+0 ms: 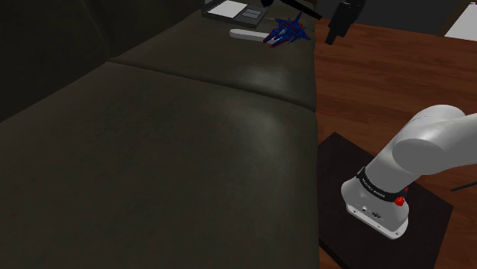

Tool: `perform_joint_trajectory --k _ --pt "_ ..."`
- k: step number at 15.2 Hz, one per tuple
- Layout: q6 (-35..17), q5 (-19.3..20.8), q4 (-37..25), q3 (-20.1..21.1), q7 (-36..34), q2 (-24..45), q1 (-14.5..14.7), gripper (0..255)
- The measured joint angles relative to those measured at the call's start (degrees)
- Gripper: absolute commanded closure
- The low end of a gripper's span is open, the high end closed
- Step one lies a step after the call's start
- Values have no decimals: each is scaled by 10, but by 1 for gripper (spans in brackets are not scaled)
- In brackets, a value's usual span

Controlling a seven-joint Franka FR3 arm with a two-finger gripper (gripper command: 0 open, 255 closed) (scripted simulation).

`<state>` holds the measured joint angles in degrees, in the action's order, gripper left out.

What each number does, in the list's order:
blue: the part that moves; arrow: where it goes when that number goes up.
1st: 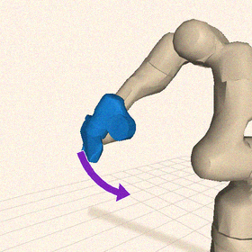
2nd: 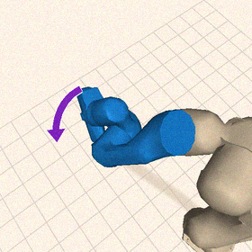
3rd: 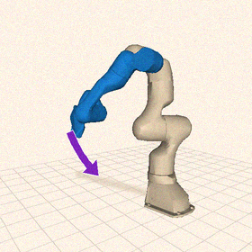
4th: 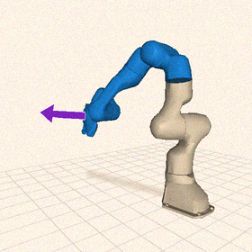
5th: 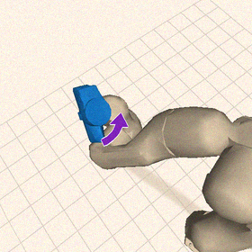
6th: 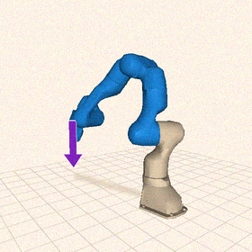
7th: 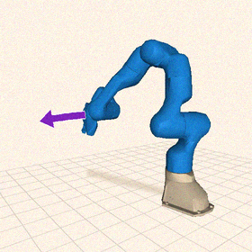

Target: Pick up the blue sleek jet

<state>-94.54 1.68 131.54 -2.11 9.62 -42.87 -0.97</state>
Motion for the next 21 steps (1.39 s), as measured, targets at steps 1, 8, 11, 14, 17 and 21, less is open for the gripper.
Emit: perform_joint_trajectory --k 1,8,11,14,17,21 --pt "0 0 0 0 0 0 0 0" --pt "-23 18 -116 0 -5 147 -8 0" --pt "-28 26 -178 1 -9 219 -11 0" --pt "-20 35 -254 1 -14 292 -14 0" --pt "-7 44 -336 -1 -15 365 -17 0" --pt "30 54 -476 -4 -14 473 -21 0"
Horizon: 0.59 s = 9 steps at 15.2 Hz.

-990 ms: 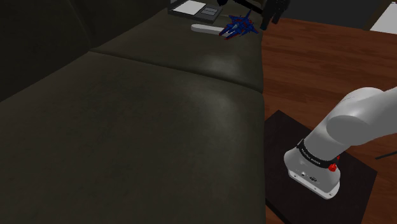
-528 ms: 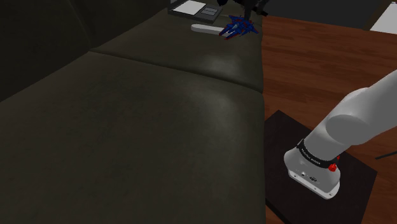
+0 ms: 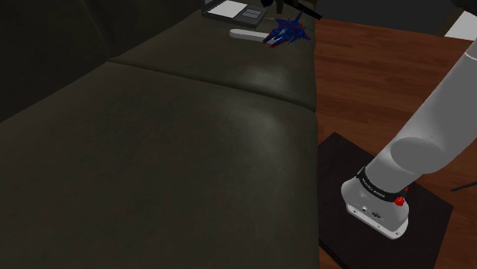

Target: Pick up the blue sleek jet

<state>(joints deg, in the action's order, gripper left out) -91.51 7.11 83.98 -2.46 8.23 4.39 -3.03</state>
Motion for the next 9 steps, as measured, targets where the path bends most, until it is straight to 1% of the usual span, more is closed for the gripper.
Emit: perform_joint_trajectory --k 3,4,6,9 --pt "34 7 -111 -3 2 82 -2 0" --pt "34 8 -123 -3 0 94 -1 0" --pt "25 9 -121 -3 -3 101 -1 0" --pt "2 10 -95 -3 -7 98 -1 0"
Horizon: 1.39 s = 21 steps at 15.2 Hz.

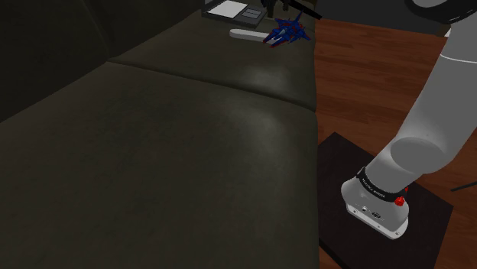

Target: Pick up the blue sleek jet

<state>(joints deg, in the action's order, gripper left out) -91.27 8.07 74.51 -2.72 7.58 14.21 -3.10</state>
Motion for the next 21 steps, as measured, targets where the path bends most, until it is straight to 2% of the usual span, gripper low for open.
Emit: perform_joint_trajectory --k 2,3,14,21 --pt "-18 0 22 0 -2 -4 -1 0" --pt "-20 0 26 0 -2 -5 0 255" --pt "-20 0 26 0 -3 -6 0 255" --pt "41 -1 -57 0 5 15 0 255"
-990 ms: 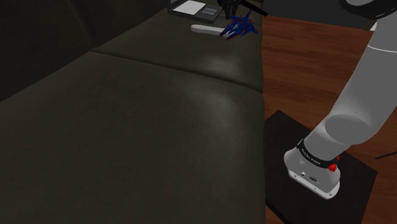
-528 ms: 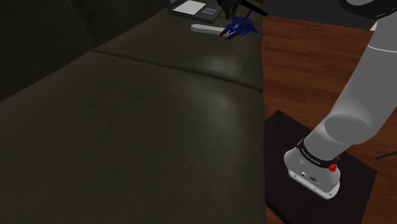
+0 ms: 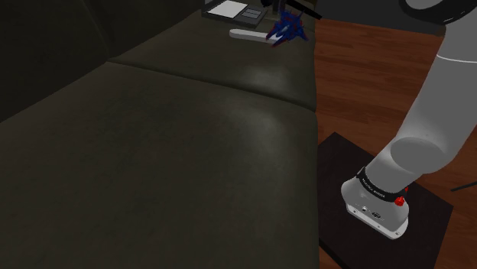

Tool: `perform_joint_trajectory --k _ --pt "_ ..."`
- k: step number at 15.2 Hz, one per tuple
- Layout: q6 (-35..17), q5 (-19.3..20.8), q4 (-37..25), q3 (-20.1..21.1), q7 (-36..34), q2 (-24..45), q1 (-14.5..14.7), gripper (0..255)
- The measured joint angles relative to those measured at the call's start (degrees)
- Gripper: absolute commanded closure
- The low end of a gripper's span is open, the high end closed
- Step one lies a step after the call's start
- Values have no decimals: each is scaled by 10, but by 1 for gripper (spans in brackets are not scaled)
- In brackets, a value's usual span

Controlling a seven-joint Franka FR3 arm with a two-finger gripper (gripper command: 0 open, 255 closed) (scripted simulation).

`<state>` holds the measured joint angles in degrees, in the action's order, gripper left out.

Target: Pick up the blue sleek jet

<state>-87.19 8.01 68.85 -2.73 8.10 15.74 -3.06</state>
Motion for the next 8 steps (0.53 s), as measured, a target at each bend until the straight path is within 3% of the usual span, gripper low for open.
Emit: perform_joint_trajectory --k 8 --pt "81 -1 -123 -1 12 41 0 255"
